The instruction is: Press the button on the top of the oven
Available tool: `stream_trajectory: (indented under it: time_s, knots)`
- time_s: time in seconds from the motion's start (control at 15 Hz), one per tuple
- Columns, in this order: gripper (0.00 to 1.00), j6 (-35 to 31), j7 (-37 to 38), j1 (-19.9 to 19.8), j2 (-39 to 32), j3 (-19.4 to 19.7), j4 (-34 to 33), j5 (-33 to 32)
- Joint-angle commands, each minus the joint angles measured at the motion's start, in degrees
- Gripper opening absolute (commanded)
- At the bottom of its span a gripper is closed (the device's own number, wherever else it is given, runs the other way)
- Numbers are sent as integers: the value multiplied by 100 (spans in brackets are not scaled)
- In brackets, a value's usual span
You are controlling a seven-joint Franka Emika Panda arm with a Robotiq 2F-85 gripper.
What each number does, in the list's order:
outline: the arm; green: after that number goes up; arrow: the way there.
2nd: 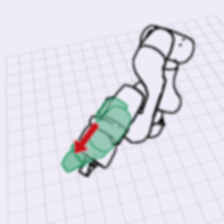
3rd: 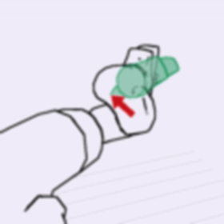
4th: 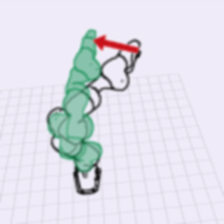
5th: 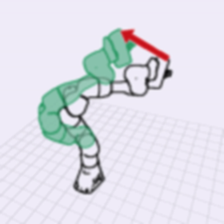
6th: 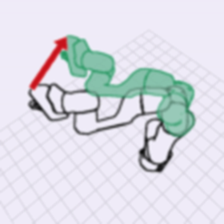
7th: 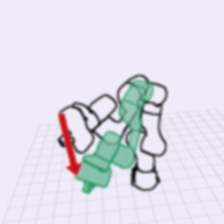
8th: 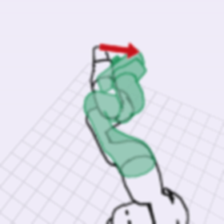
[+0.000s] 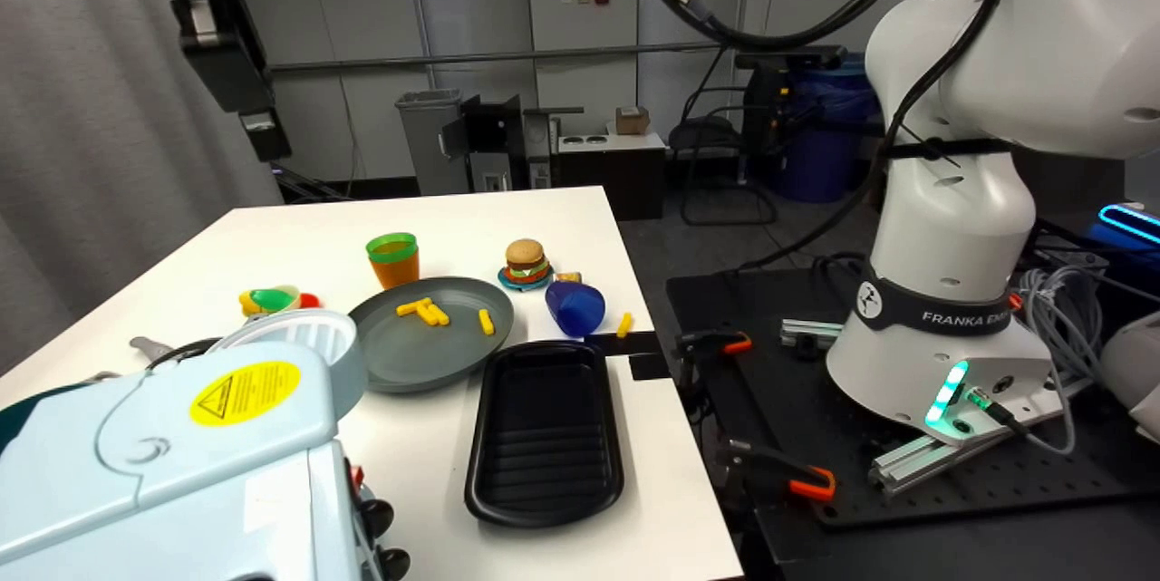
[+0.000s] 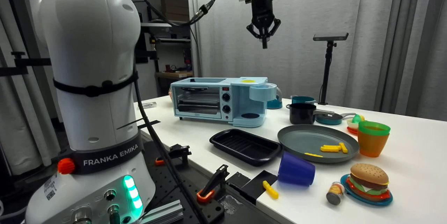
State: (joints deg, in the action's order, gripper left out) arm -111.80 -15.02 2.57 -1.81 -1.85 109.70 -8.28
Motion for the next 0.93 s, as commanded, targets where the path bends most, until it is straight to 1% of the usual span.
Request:
stream_trajectory:
  time_s: [0.0, 0.27, 0.33, 0.4, 0.47, 0.53, 0.8, 0.87]
  knots:
    - [0, -521, 357, -242, 131, 219, 367, -65]
    - [0, -747, 641, -414, 116, 411, 575, -157]
    - [26, -736, 694, -443, 121, 442, 608, -157]
    - [28, -740, 770, -465, 136, 471, 647, -174]
    - [34, -717, 822, -484, 145, 493, 671, -182]
    - [43, -721, 844, -505, 175, 510, 706, -194]
    - [72, -643, 978, -587, 322, 594, 831, -364]
    - [81, -645, 1018, -608, 363, 619, 868, -407]
